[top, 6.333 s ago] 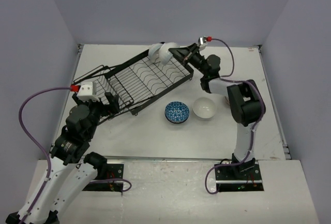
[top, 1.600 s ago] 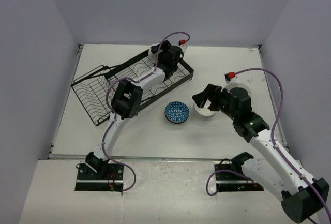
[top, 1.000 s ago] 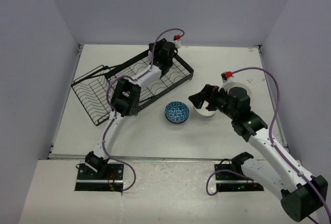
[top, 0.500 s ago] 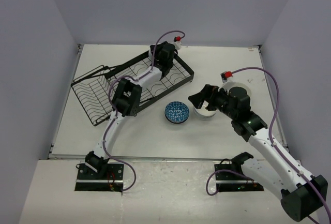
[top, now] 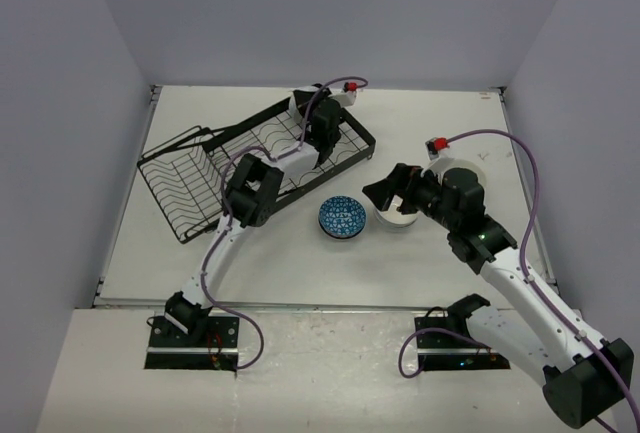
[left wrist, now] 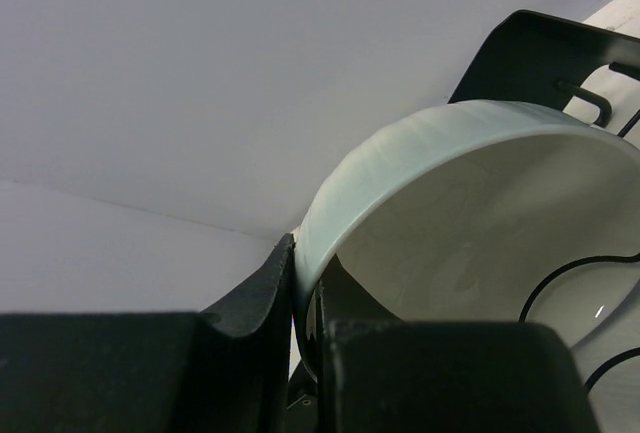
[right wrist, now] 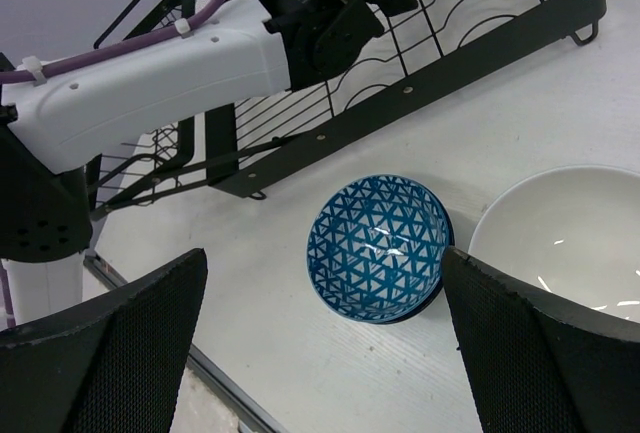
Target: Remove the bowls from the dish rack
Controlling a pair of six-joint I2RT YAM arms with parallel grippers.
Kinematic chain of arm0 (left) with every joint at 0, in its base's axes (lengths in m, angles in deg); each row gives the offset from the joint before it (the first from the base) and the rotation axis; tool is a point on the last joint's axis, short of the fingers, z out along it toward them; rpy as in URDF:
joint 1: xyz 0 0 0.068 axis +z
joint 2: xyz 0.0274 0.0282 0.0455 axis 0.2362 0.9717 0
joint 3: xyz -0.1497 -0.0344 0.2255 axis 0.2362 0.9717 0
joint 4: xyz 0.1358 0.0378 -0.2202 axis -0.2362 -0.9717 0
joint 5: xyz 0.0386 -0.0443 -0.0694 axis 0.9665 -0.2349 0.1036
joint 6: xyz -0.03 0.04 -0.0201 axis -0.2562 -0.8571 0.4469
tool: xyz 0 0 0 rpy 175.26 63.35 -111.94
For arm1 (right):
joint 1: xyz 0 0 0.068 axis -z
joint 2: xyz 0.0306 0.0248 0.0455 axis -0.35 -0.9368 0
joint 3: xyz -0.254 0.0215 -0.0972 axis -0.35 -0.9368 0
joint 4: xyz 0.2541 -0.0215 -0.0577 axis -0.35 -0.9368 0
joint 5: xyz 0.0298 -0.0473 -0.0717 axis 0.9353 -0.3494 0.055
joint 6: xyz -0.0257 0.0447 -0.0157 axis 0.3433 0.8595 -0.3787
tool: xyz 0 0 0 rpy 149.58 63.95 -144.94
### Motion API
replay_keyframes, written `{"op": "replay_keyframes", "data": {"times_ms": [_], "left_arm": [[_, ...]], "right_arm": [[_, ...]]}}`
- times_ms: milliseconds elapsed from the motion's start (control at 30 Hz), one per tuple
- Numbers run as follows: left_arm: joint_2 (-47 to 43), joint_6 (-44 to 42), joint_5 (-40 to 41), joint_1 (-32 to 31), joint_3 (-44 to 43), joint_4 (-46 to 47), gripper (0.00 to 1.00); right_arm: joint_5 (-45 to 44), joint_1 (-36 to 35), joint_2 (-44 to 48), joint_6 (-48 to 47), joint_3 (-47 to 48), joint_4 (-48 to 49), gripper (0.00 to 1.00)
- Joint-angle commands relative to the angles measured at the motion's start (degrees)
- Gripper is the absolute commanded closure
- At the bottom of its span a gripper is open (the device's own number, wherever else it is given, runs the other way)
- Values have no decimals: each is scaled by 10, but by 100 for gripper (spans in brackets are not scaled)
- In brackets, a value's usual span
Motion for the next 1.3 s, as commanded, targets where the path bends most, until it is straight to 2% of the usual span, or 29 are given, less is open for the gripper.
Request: {"op": "replay_keyframes", "data": {"times_ms": [0,67,167,633,800,900,1033,1133,1267], "left_arm": [[16,-50,2,-6,5,125,100],[21,-103,-8,-9,30,199,100],[32,-158,-12,-14,31,251,100],[9,-223,-20,-15,17,322,100],[-1,-228,-33,-13,25,332,100],[-4,-200,-48,-6,28,322,100],[-14,-158,-72,-2,38,229,100],[-5,-171,-80,-2,34,181,100],[-3,-237,-74,-4,64,213,100]], "right_arm": [[11,0,7,-10,-7,27,1],[11,-1,7,-11,-8,27,1],[12,-1,5,-11,-10,29,1],[13,-1,2,-11,-14,34,1],[11,0,7,-12,-18,34,1],[10,-1,4,-11,-18,35,1],[13,0,1,-12,-20,37,1],[17,-1,2,-11,-21,41,1],[28,-1,-6,-8,-20,49,1]]}}
